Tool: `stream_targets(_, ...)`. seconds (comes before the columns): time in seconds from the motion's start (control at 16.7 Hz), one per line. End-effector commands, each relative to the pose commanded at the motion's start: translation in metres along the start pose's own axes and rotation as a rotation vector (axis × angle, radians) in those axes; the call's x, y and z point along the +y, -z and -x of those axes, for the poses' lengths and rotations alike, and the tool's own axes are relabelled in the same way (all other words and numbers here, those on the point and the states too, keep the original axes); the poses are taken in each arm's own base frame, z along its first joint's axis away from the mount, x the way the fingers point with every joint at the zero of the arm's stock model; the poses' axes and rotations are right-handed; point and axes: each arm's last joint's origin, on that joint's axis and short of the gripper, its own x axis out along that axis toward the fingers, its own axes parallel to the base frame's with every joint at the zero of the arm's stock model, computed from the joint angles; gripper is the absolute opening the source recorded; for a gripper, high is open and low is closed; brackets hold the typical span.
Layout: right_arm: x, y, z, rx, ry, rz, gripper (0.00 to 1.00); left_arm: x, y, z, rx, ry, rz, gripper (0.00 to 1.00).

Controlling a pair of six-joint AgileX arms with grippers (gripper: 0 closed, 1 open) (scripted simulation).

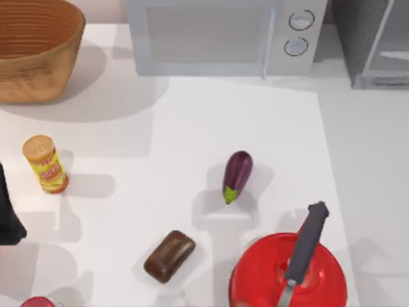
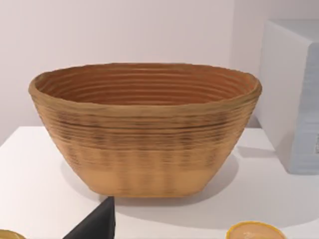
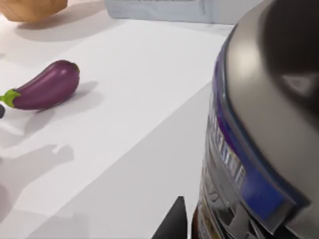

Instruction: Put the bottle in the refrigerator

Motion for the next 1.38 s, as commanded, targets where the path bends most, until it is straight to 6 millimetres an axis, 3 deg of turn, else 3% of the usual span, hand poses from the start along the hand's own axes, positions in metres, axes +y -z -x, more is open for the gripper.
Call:
stream_targets(0.36,-0.003,-0.011,0.002,-0.005,-0.001,0.043,0.01,0.000,0.000,0.000,0.000,0.000,0.000,1.00)
stream_targets(0.42,0.032,0.018,0.008,-0.027,0.021,-0.158,0.01,0.000,0.000,0.000,0.000,0.000,0.000,1.00)
stream_targets(0.6,0.035,0.014,0.006,-0.006,0.008,-0.162,0.01,0.000,0.000,0.000,0.000,0.000,0.000,1.00)
stream_targets(0.78,0.044,-0.004,0.000,0.086,-0.036,-0.151,0.01,0.000,0.000,0.000,0.000,0.000,0.000,1.00)
stream_targets(1.02,0.069,-0.042,-0.014,0.302,-0.034,-0.091,0.01,0.000,0.000,0.000,0.000,0.000,0.000,1.00)
stream_targets(1.2,0.099,-0.070,-0.024,0.457,0.094,-0.017,0.01,0.000,0.000,0.000,0.000,0.000,0.000,1.00)
stream_targets(1.38,0.134,-0.084,-0.033,0.497,0.323,0.050,0.01,0.000,0.000,0.000,0.000,0.000,0.000,1.00)
